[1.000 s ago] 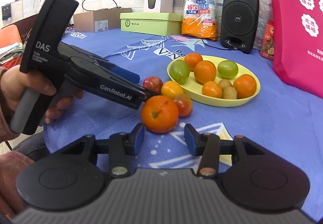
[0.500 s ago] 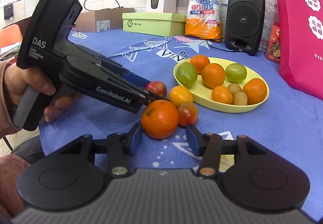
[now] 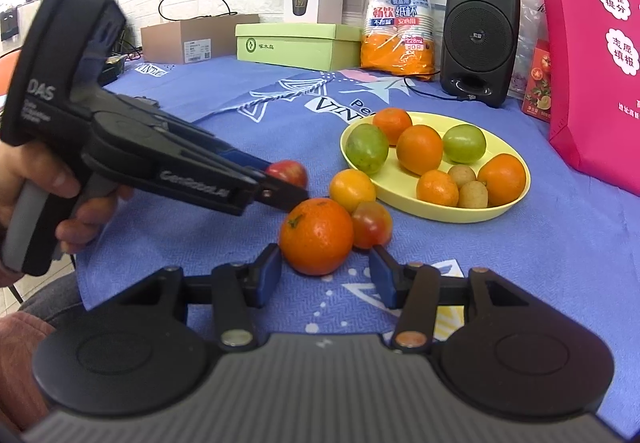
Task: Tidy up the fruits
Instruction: 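Grasp a red tomato with the left gripper while the right gripper grasps a large orange, then carry the tomato and orange onto the yellow plate and open both grippers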
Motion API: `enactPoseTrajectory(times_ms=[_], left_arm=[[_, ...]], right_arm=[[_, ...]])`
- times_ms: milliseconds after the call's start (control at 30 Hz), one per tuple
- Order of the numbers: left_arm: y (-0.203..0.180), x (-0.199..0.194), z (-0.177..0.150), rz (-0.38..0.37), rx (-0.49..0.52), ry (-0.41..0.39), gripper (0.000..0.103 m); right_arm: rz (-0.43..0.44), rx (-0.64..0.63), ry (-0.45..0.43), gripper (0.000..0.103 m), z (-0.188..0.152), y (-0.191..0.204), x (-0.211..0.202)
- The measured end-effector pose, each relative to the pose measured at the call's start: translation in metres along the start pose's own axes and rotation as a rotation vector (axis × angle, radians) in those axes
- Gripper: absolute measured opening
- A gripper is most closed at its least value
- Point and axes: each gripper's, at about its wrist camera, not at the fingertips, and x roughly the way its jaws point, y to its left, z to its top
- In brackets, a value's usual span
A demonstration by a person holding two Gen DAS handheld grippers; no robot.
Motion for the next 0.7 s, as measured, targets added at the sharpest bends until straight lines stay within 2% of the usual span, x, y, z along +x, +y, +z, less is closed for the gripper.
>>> enactPoseTrajectory(times_ms=[200, 433, 533, 567, 700], left_arm=[[0.006, -0.011, -0.005, 0.012, -0.023, 0.000, 0.030], [0.005, -0.013, -0.007, 0.017, -0.027, 0.000, 0.030], [0.005, -0.013, -0.007, 0.017, -0.030, -0.001, 0.030], [0.005, -0.012, -0.007, 0.018, -0.032, -0.001, 0.030], [0.003, -0.012, -0.007, 0.023, -0.033, -0.001, 0.030]], right_arm=[[0.022, -0.013, 0.019, 0.049, 0.002, 0.006, -0.003], [0.015, 0.022, -0.004, 0.050, 0.004, 0.008, 0.008], [0.007, 0.022, -0.013, 0.044, 0.003, 0.008, 0.008], [0.005, 0.031, -0.015, 0.037, 0.003, 0.006, 0.007], [0.010, 0.050, -0.024, 0.036, -0.001, 0.002, 0.000]])
